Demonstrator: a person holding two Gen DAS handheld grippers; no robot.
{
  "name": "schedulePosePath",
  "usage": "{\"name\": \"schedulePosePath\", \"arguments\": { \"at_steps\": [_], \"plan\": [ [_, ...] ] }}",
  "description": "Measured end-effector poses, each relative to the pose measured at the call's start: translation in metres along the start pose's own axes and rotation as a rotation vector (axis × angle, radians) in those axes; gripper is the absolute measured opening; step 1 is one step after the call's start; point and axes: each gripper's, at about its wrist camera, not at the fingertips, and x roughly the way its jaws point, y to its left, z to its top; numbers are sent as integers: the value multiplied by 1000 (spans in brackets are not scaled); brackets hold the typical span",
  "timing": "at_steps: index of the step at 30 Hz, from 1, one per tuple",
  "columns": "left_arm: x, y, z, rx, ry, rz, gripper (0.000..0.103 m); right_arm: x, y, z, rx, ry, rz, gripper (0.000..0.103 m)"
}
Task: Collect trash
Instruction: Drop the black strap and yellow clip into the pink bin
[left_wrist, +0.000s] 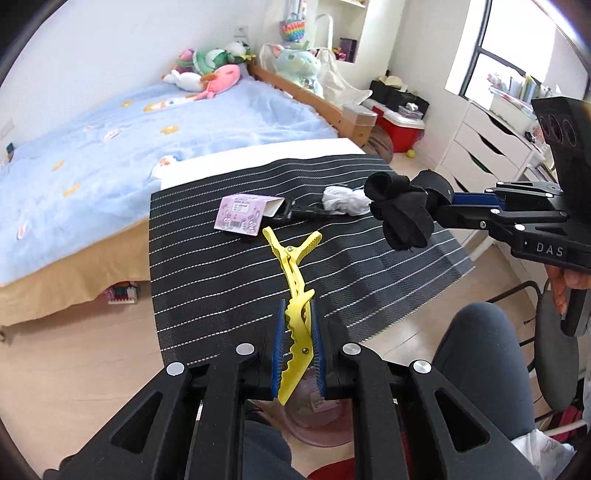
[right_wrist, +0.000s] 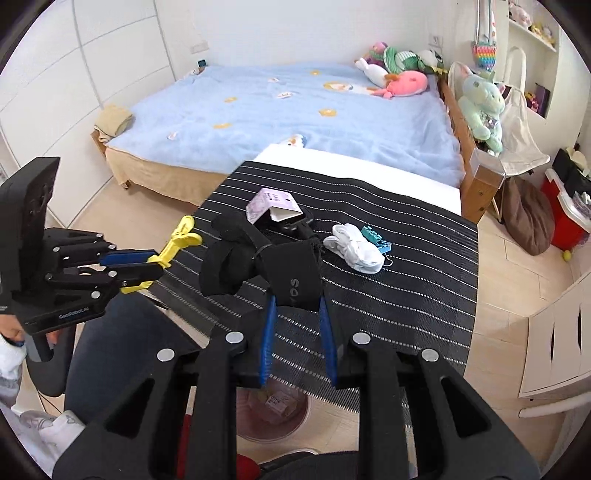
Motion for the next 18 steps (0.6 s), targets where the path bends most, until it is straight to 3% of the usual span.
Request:
{"name": "schedulePosePath", "arguments": {
  "at_steps": [18],
  "plan": [
    [-36, -26, -24, 41, -30, -38, 14, -49, 29, -52, -12, -18, 42, 22]
  ]
}}
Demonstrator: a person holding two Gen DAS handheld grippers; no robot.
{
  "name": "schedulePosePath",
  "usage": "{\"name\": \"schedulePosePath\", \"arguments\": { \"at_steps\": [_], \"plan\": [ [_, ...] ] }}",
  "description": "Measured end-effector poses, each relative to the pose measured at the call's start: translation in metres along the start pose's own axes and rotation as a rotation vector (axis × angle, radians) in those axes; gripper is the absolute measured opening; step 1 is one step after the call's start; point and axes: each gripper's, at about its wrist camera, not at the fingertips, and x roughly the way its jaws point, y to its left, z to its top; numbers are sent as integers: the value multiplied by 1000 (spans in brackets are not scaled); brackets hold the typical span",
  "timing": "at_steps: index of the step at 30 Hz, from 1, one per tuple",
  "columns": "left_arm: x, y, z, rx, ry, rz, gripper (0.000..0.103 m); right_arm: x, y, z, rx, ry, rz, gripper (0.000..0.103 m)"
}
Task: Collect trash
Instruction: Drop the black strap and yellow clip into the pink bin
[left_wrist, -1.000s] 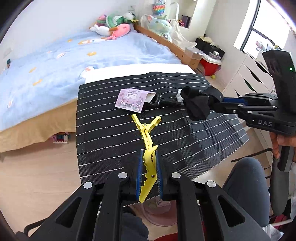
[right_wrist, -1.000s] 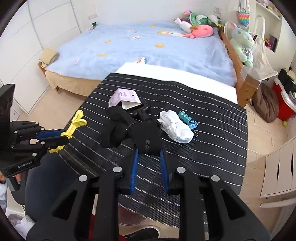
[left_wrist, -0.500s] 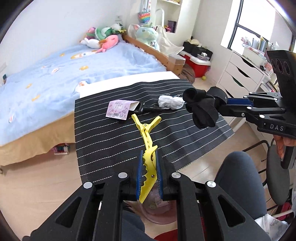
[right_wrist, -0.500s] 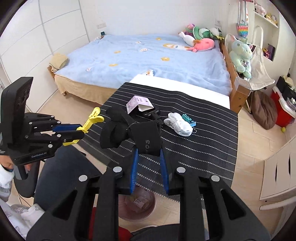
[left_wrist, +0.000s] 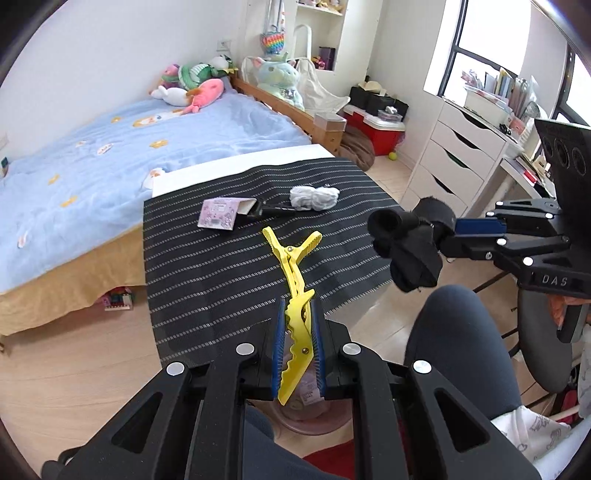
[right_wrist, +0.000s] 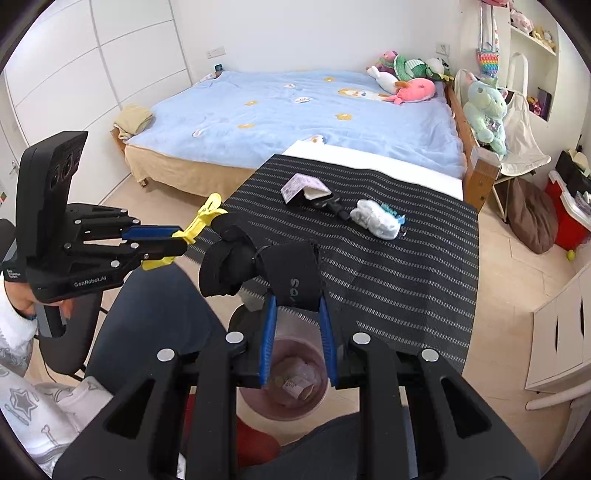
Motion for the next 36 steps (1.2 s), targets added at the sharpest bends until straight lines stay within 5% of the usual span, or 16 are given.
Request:
{"name": "schedulePosePath", "arguments": {
  "at_steps": [15, 17, 18, 19, 36],
  "plan": [
    [-15, -10, -9, 12, -16, -15, 14, 16, 25, -35, -16, 83, 59, 26],
    [-16, -10, -10, 11, -17, -13, 13, 20, 25, -35, -19, 91, 61, 48],
    [-16, -10, -10, 10, -17, -13, 14, 20, 25, -35, -16, 88, 60, 73],
    [-16, -10, -10, 10, -17, -13, 14, 20, 26, -35, -11, 81, 64, 81],
    [-10, -18, -12, 36, 4, -44, 14, 11, 11, -34, 57, 55, 40, 97]
  ]
}}
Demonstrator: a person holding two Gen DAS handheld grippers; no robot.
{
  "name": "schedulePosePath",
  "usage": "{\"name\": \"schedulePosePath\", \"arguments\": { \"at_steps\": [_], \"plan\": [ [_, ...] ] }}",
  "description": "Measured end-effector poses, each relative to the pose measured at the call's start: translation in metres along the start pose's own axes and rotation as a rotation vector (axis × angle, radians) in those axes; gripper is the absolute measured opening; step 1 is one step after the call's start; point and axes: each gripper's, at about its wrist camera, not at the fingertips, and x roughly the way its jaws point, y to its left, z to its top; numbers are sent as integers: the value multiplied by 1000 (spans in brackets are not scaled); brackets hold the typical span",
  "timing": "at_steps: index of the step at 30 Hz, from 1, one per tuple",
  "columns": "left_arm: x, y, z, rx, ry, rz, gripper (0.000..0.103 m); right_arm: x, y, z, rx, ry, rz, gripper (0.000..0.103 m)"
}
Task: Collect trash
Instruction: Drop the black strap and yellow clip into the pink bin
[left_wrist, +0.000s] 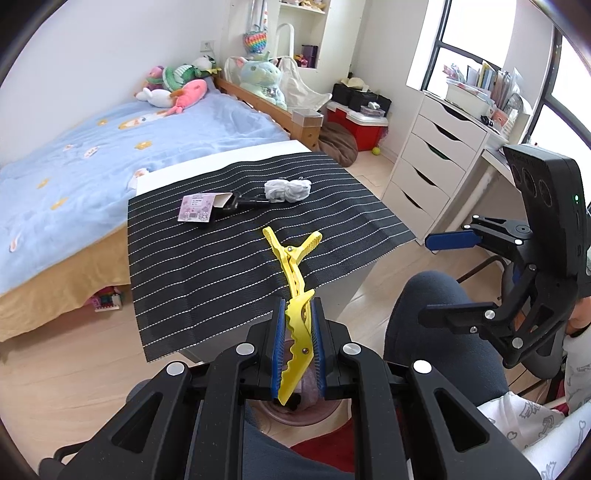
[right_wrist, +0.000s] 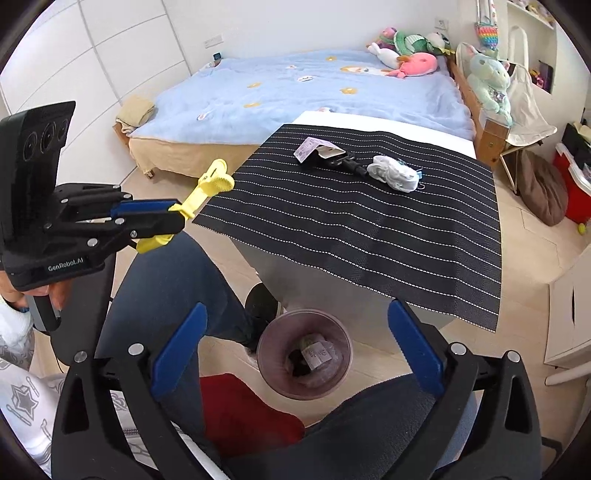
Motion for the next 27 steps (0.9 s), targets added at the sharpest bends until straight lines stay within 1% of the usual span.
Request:
{"name": "schedulePosePath", "arguments": {
  "at_steps": [7, 16, 23, 27],
  "plan": [
    [0, -9, 0, 29, 3, -21, 14, -14, -10, 1, 26, -31, -26, 98],
    [6, -27, 1, 84, 28, -49, 14, -28, -26, -1, 66, -66, -62, 98],
    [12, -37, 1, 109, 47, -68, 14, -36, -37, -5, 98, -86, -73, 98],
    [14, -42, 1, 122, 55, -79, 17, -38, -41, -6, 106, -93, -70, 98]
  ]
}}
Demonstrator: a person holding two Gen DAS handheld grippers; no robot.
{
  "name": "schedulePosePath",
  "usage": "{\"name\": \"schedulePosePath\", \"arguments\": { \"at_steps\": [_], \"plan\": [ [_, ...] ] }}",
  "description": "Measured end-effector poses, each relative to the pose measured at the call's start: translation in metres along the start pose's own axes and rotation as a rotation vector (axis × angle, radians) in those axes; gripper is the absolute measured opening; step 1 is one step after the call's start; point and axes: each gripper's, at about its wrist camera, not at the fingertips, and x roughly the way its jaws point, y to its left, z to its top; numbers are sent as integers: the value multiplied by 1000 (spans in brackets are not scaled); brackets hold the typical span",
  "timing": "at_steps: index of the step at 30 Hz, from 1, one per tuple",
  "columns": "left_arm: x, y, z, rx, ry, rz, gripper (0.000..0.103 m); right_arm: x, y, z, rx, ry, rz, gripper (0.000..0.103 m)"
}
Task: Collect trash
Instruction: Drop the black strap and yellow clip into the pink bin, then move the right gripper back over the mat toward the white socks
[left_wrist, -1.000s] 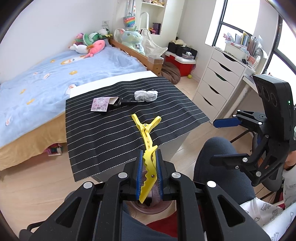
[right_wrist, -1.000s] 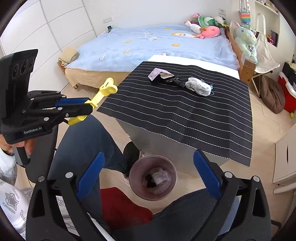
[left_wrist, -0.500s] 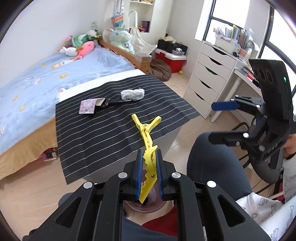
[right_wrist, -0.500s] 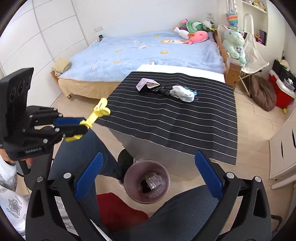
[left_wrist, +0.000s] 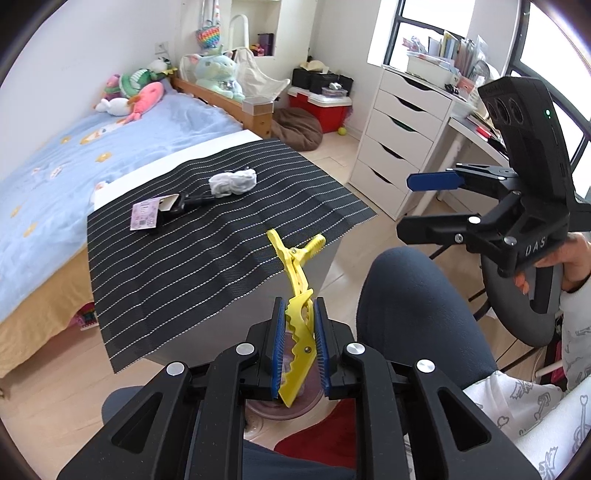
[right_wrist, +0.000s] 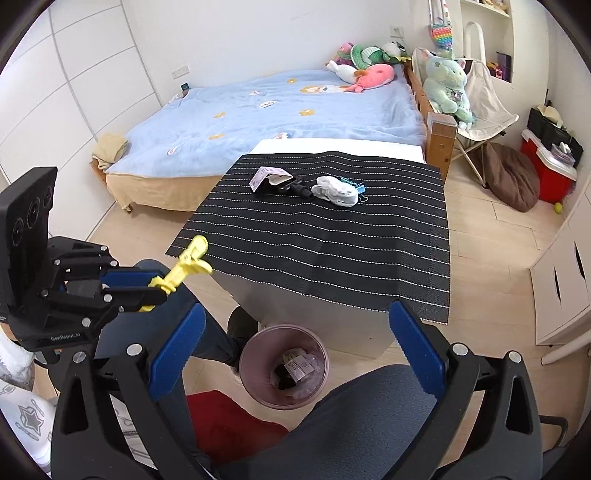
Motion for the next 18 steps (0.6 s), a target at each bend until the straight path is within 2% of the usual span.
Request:
{"name": "schedulePosePath", "arguments": {
  "at_steps": [1, 2, 3, 5, 8, 18],
  "plan": [
    [1, -1, 0, 2, 2, -2, 18, 0, -1, 1, 2, -1, 1, 98],
    [2, -1, 0, 5, 5, -3, 26, 0, -1, 1, 4, -2, 3, 98],
    [3, -2, 0, 7, 3, 0, 56, 0, -2, 1, 8, -2, 5, 98],
    [2, 1, -1, -15, -27, -5, 89, 1, -3, 1, 12, -1, 8, 98],
    [4, 4, 0, -27, -30, 23, 94, 2, -3, 0, 14, 2, 11, 98],
    [4, 18, -2, -55, -48, 89, 95, 7, 1, 0, 8, 14, 19, 99]
  ]
}}
